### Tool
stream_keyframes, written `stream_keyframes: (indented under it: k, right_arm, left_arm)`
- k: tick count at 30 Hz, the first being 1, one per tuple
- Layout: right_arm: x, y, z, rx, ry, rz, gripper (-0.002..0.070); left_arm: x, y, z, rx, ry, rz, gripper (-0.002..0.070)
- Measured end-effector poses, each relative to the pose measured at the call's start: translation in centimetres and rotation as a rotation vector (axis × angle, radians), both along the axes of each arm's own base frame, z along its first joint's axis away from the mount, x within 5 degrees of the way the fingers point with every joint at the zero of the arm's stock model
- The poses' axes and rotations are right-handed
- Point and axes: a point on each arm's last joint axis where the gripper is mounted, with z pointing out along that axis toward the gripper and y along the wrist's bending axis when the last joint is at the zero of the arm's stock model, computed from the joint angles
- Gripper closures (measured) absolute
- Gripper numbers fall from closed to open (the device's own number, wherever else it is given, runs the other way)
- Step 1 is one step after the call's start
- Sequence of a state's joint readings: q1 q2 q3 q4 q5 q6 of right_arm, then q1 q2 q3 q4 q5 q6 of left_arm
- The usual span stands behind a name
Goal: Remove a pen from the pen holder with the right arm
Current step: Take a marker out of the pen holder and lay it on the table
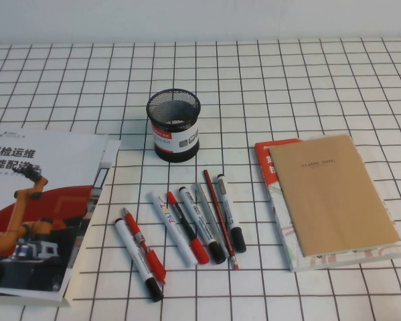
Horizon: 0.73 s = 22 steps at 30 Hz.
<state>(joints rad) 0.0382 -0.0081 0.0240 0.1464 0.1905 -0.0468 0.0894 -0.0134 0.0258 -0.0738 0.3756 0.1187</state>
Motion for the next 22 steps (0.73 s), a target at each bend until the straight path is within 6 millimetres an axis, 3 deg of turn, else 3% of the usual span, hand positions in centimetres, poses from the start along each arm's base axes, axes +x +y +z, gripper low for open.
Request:
stream_keyframes:
  k: [6, 22]
  right_arm:
    - [-0.4, 0.1, -1.8, -0.060, 0.188, 0.020, 0.0692]
    - [-0.4, 0.1, -1.8, -0.063, 0.190, 0.021, 0.0692]
  left_arm:
    - [0.0, 0.0, 0.0, 0.000, 0.000, 0.000, 0.0678]
    - [0.0, 0.0, 0.0, 0.000, 0.000, 0.000, 0.0678]
